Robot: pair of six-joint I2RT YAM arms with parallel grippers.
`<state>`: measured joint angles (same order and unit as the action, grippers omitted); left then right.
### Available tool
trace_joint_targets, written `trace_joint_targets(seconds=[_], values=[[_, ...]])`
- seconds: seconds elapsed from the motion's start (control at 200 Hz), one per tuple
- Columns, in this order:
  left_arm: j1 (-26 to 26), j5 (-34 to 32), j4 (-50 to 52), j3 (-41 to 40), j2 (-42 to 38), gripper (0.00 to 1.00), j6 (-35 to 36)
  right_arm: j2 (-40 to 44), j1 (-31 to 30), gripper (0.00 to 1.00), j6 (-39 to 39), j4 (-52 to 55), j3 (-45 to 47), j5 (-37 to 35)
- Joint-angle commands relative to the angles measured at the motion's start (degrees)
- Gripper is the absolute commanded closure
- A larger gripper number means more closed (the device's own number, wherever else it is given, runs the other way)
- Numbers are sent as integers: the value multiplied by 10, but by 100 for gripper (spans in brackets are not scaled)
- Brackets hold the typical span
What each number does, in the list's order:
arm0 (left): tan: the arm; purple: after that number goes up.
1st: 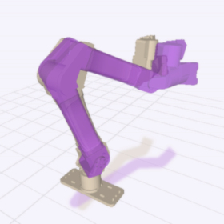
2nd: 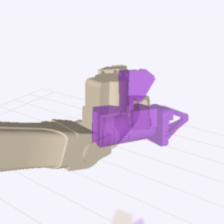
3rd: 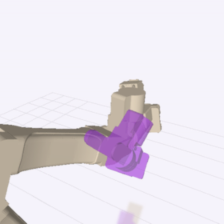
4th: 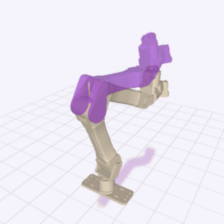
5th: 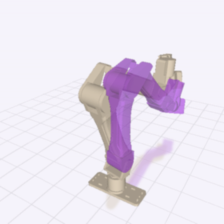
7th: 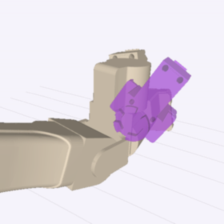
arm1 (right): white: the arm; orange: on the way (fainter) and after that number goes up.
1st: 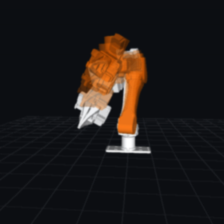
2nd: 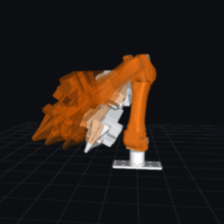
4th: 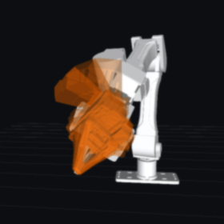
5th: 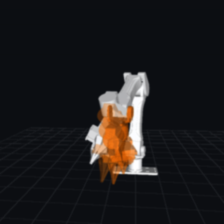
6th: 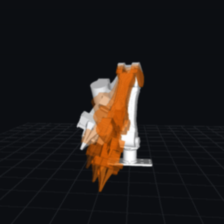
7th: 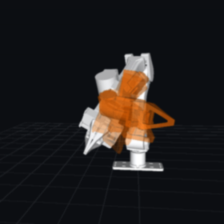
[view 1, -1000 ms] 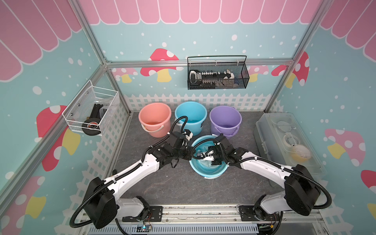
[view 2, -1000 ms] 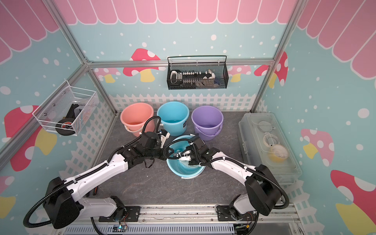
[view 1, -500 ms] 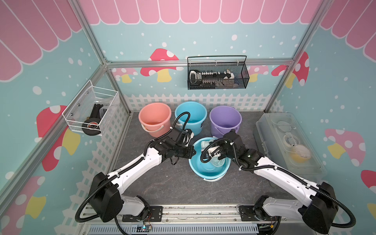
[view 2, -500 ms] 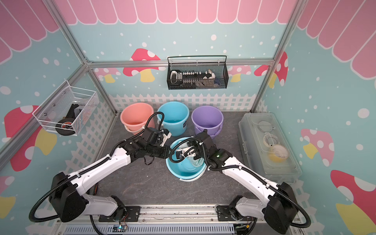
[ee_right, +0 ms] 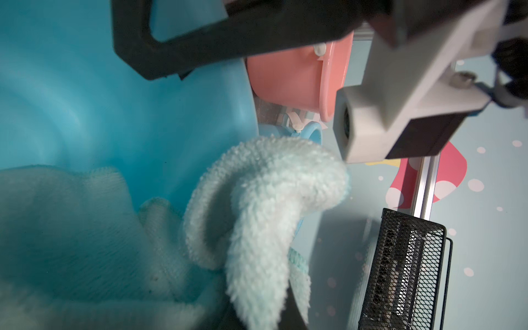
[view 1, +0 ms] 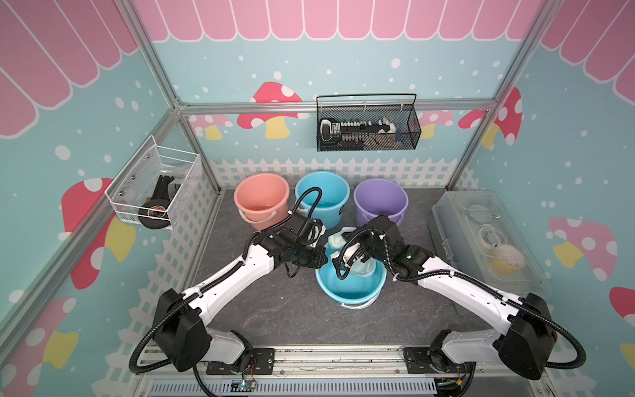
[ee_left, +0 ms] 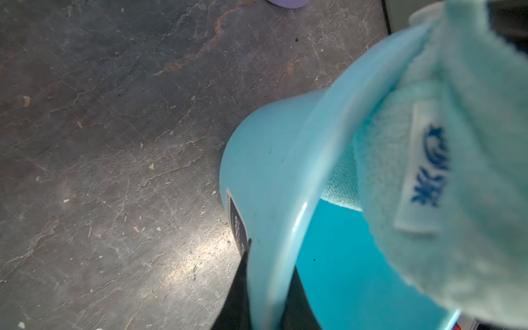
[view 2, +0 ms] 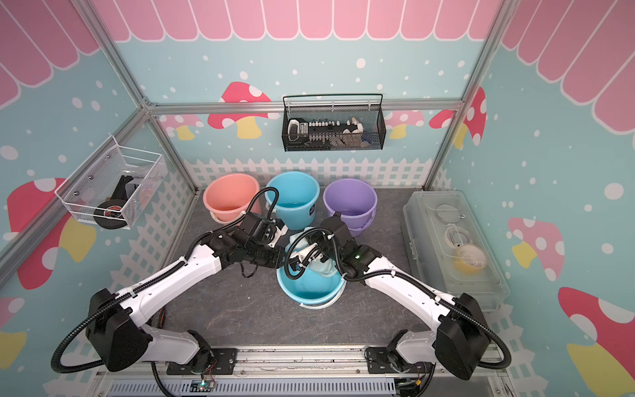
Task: Wipe the inside of the bucket with a cloth
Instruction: Wipe the dirt from the inside of the bucket.
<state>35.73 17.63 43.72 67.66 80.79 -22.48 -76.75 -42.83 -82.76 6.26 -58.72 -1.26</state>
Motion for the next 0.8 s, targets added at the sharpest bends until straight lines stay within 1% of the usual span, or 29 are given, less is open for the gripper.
trace_joint_targets(seconds=[0.0,0.235,0.385,0.525,0.67,0.795], values=[[5,32,1,23,-2,100,20,-32,-3,100,-19,2,2,15],[6,23,1,24,-2,100,20,-55,-4,100,14,26,18,33],[6,7,8,24,1,100,19,-16,-7,100,53,38,30,53],[5,-3,9,27,5,100,17,24,-12,100,65,80,31,67],[5,3,12,35,14,100,19,60,-17,100,84,110,20,96],[5,3,13,41,16,100,20,64,-21,100,96,138,-5,125]])
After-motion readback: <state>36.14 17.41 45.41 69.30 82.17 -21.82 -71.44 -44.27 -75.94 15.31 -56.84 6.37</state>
